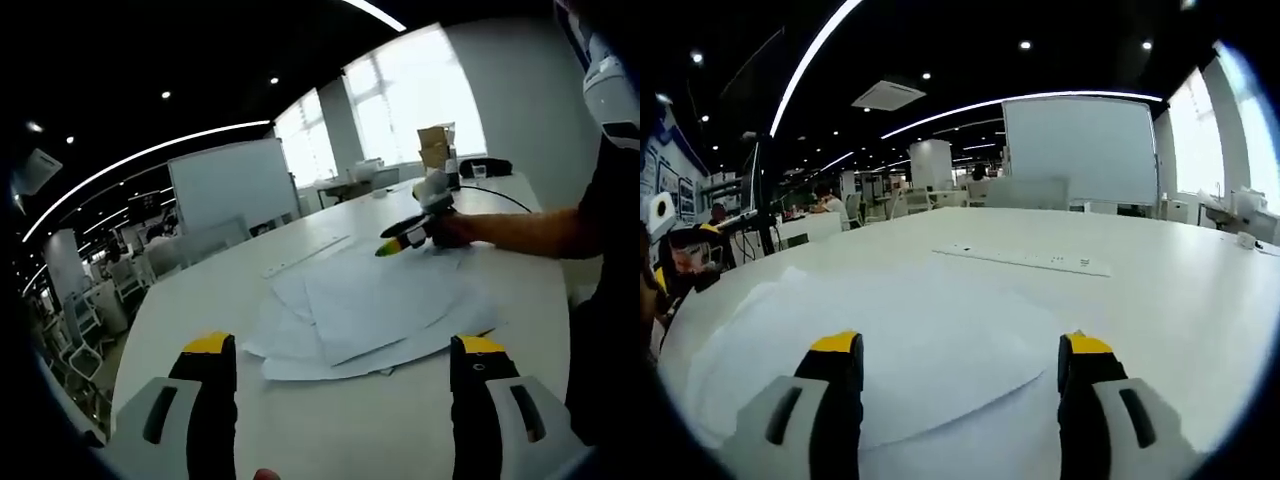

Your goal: Organize the stack of printing papers by aligning and flattening the scattered papers on the table

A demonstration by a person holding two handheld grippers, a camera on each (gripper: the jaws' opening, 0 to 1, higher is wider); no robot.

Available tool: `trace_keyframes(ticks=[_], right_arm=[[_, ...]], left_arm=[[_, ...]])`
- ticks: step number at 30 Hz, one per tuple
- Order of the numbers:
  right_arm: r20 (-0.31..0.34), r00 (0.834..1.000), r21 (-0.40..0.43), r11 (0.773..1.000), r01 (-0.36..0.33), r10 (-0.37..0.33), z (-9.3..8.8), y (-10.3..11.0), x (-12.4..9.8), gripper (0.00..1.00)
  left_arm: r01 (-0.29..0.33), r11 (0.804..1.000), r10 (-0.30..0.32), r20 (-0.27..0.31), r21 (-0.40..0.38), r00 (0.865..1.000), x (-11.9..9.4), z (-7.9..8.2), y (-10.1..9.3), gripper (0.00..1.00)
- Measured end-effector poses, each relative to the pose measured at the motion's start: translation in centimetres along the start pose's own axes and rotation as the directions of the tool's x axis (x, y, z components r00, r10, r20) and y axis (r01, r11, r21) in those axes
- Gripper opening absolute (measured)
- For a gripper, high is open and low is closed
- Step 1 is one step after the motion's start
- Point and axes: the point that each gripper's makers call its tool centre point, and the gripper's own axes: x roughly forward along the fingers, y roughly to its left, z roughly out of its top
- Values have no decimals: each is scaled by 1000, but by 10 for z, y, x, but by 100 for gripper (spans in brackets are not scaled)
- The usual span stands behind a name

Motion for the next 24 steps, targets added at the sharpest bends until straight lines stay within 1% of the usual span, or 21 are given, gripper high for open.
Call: trace_keyframes(ticks=[7, 8, 9, 10, 11, 24], right_arm=[[-42, 999, -13, 1000, 0, -1, -10, 0, 4, 77], [-75, 997, -19, 1000, 2, -3, -16, 0, 5, 76], [-109, 994, -29, 999, 26, -29, -23, -2, 4, 75], [-94, 995, -58, 998, 17, -23, -20, 0, 7, 75], [-86, 996, -69, 997, 15, -21, -19, 0, 8, 75], [-69, 997, -71, 997, 18, -23, -21, 7, 4, 75]], left_arm=[[8, 1000, -8, 6, 9, 1000, 3, 4, -4, 91], [9, 1000, -9, 5, 9, 1000, 3, 3, -4, 90], [9, 1000, -9, 1, 9, 1000, 3, 2, -5, 90], [10, 1000, -10, -3, 10, 1000, 4, 1, -5, 90], [11, 1000, -11, -5, 10, 1000, 4, 0, -6, 90], [23, 1000, -23, -9, 8, 1000, 8, -2, -12, 90]])
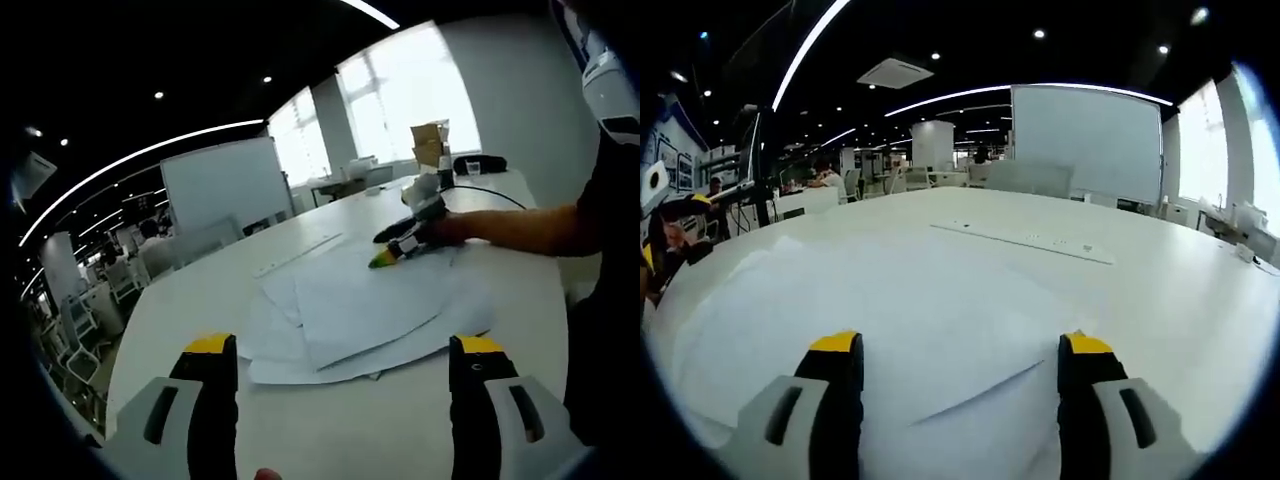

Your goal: Organize the stack of printing papers by aligning and flattening the scattered papers on the table

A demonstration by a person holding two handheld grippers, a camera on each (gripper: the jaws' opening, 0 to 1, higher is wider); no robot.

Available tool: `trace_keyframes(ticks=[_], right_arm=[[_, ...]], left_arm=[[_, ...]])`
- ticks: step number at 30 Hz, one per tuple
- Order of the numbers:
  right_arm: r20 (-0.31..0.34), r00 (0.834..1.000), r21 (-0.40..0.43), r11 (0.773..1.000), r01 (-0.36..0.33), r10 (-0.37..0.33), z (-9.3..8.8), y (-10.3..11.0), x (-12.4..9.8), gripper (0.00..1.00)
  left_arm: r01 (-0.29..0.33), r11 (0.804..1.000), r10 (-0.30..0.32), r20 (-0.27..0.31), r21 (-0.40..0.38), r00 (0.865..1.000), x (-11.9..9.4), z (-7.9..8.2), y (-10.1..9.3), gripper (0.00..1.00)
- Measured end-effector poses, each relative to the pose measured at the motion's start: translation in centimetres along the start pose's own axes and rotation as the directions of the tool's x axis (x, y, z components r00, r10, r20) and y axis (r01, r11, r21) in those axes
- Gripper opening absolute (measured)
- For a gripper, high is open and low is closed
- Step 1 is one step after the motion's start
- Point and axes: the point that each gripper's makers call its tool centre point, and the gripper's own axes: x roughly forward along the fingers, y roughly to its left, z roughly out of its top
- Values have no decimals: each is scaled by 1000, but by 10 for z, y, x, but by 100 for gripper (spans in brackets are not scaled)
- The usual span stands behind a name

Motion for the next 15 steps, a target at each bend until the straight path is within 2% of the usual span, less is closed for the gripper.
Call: trace_keyframes(ticks=[12, 15], right_arm=[[1, 1000, -2, 1000, -8, 8, 0, 9, -5, 71], [1, 1000, -5, 1000, -18, 18, 1, 14, -7, 67]], left_arm=[[5, 1000, -5, -4, 4, 1000, 2, -1, -3, 89], [6, 1000, -6, -4, 3, 1000, 2, -1, -3, 89]])
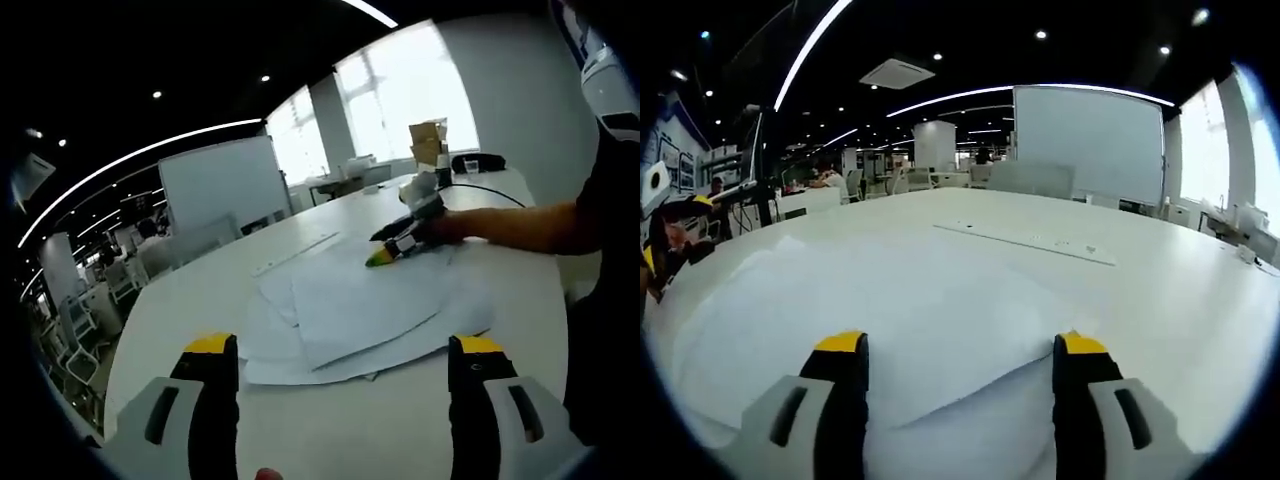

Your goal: Organize the stack of printing papers by aligning and flattening the scattered papers on the table

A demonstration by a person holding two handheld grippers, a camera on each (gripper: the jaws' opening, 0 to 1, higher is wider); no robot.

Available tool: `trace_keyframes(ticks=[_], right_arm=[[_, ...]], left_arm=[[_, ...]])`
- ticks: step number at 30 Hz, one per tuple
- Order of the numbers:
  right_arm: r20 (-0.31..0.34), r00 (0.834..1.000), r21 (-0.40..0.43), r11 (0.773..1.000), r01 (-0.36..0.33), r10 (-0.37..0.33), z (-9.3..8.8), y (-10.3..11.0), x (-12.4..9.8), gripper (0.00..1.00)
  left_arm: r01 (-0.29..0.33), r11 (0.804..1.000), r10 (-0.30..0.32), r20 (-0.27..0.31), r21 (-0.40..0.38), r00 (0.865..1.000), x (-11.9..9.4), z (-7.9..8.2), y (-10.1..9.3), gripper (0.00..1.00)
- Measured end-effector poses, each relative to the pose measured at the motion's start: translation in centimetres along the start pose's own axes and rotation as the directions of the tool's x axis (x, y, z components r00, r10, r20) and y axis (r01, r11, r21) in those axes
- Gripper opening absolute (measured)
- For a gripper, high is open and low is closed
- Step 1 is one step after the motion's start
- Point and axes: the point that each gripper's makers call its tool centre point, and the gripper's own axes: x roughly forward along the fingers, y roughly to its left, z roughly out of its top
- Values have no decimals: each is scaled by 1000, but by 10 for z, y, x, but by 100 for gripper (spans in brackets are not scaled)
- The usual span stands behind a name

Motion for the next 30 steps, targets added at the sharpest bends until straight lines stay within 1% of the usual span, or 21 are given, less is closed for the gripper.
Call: trace_keyframes(ticks=[3, 5, 9, 12, 15, 20, 30], right_arm=[[1, 1000, -4, 1000, -7, 7, 0, 5, -3, 64], [1, 1000, -10, 999, -30, 30, 1, 6, -1, 57], [3, 999, -21, 998, -54, 54, 2, 13, -3, 50], [4, 998, -23, 998, -61, 61, 2, 17, -4, 48], [4, 998, -23, 998, -65, 65, 2, 12, -1, 47], [4, 997, -25, 997, -72, 72, 3, 13, 0, 45], [2, 997, -26, 997, -78, 78, 3, 14, 2, 39]], left_arm=[[0, 1000, 0, -1, 2, 1000, 0, 0, 0, 88], [1, 1000, -1, -1, 2, 1000, 0, 0, -1, 88], [1, 1000, -1, 6, 1, 1000, 0, 2, -1, 88], [-1, 1000, 1, 7, 2, 1000, 0, 3, -1, 88], [-1, 1000, 1, 6, 2, 1000, -1, 2, -1, 88], [-4, 1000, 4, 2, 4, 1000, -2, 1, -1, 88], [-7, 1000, 7, 5, 11, 1000, -3, 4, 1, 88]])
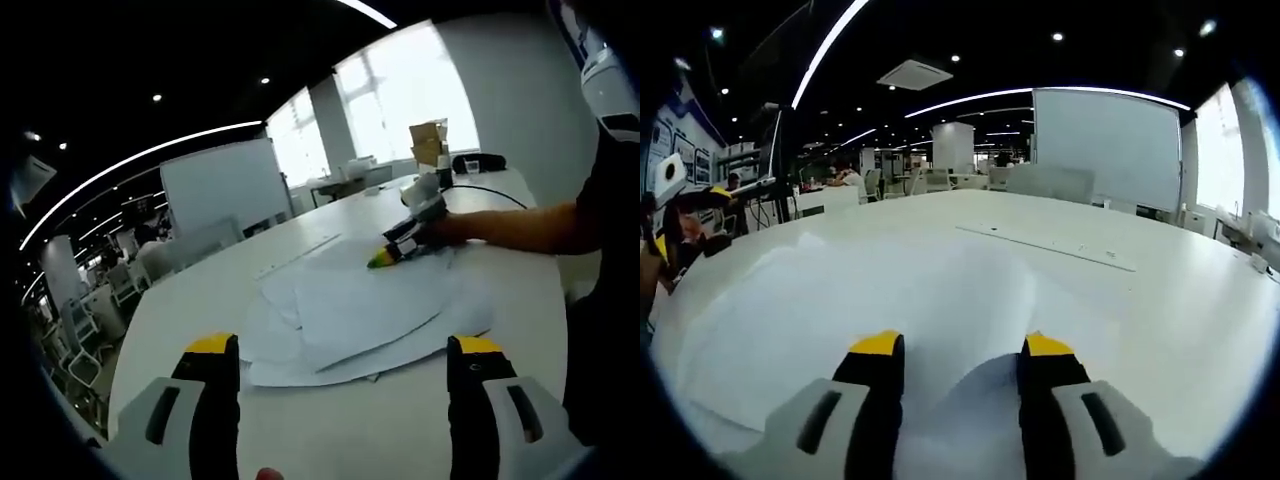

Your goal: Organize the stack of printing papers by aligning and flattening the scattered papers on the table

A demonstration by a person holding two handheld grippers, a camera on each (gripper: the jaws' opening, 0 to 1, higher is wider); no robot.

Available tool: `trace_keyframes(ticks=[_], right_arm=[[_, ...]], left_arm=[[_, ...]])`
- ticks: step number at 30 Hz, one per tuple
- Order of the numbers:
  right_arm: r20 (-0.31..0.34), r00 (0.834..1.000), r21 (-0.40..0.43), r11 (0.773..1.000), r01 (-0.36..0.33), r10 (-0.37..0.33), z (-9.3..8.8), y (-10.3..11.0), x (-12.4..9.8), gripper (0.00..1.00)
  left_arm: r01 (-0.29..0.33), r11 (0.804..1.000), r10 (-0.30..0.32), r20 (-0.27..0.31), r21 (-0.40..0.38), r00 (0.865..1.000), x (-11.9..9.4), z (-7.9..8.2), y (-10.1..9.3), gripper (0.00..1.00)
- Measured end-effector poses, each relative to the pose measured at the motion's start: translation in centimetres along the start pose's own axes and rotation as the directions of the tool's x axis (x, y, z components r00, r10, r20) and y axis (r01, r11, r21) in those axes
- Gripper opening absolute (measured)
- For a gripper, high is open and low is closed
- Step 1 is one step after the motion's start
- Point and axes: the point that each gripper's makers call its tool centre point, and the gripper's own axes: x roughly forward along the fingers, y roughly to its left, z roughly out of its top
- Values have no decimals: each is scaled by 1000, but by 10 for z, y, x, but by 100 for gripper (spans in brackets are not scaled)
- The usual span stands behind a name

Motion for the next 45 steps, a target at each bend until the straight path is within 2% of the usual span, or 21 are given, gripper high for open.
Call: trace_keyframes(ticks=[9, 20, 39, 45], right_arm=[[-2, 1000, -3, 1000, -9, 9, 0, 1, 1, 35], [1, 999, -23, 999, -49, 49, 1, 8, 3, 25], [-2, 999, -19, 999, -48, 48, 1, 2, 6, 23], [-4, 999, -25, 999, -47, 47, 1, 1, 5, 18]], left_arm=[[0, 1000, 0, -3, 5, 1000, 0, 0, 0, 88], [1, 1000, -1, -5, 9, 1000, 1, 0, 0, 88], [5, 1000, -5, -6, 2, 1000, 3, -2, -3, 87], [2, 1000, -2, -2, 1, 1000, 1, -2, -2, 87]])
